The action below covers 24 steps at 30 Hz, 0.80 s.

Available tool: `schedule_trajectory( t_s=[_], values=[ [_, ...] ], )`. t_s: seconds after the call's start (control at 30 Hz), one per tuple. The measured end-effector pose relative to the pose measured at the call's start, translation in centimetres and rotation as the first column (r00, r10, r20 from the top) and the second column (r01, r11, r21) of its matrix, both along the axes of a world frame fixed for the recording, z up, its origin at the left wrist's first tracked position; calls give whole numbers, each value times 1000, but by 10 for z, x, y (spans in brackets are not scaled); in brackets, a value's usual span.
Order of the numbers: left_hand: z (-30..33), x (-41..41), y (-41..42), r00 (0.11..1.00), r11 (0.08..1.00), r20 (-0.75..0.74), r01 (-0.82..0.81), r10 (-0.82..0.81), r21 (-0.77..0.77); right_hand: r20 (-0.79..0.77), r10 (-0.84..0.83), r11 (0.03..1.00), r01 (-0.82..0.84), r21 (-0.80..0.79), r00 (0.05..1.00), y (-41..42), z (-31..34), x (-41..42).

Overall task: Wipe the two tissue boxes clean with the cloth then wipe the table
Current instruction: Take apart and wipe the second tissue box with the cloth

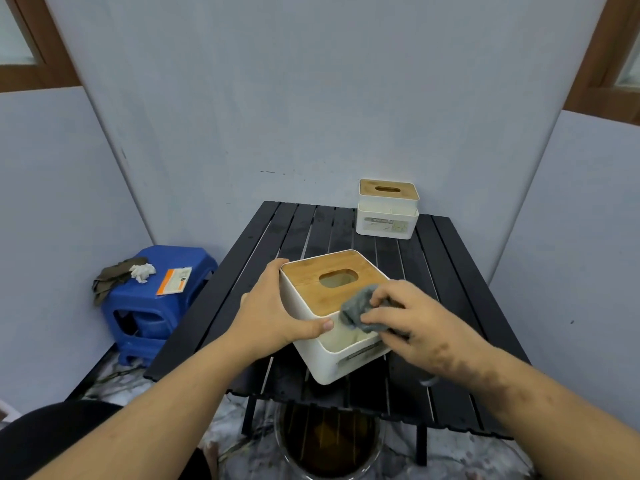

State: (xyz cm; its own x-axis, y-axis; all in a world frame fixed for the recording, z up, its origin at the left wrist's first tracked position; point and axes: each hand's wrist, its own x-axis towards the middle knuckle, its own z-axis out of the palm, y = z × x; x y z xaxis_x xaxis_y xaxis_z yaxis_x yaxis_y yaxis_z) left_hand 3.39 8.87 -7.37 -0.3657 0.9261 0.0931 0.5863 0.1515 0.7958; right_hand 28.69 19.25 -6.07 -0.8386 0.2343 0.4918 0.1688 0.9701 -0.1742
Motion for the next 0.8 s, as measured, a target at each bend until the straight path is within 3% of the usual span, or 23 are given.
schedule_trajectory(
  t_s=[0.13, 0.33, 0.43, 0.5, 0.57, 0.67, 0.8],
  values=[
    [2, -1, 0, 1000, 1000, -4, 8, -8, -11, 104, -126, 988, 116, 102, 986, 13, 8, 12],
    [1, -1, 0, 997, 996, -1, 81, -81, 21, 204, 58, 946, -119, 302, 977, -19, 10, -7],
    [2, -1, -1, 992, 993, 28, 119, -120, 21, 108, 20, 983, -39, 178, 994, -2, 9, 3],
    [2, -2, -1, 988, 990, 59, 138, -140, 29, -14, -122, 993, 122, -3, 992, 15, 13, 17],
    [1, -2, 1, 985, 988, 86, 147, -150, 38, -35, -270, 955, 263, -139, 962, 22, 19, 24],
    [-1, -4, 6, 978, 984, 107, 174, -177, 35, 8, -296, 951, 295, -88, 955, 8, 30, 10],
    [-4, -6, 16, 960, 971, 156, 238, -233, -16, 169, -110, 994, 113, -11, 979, -29, 51, -19]
  ],
)
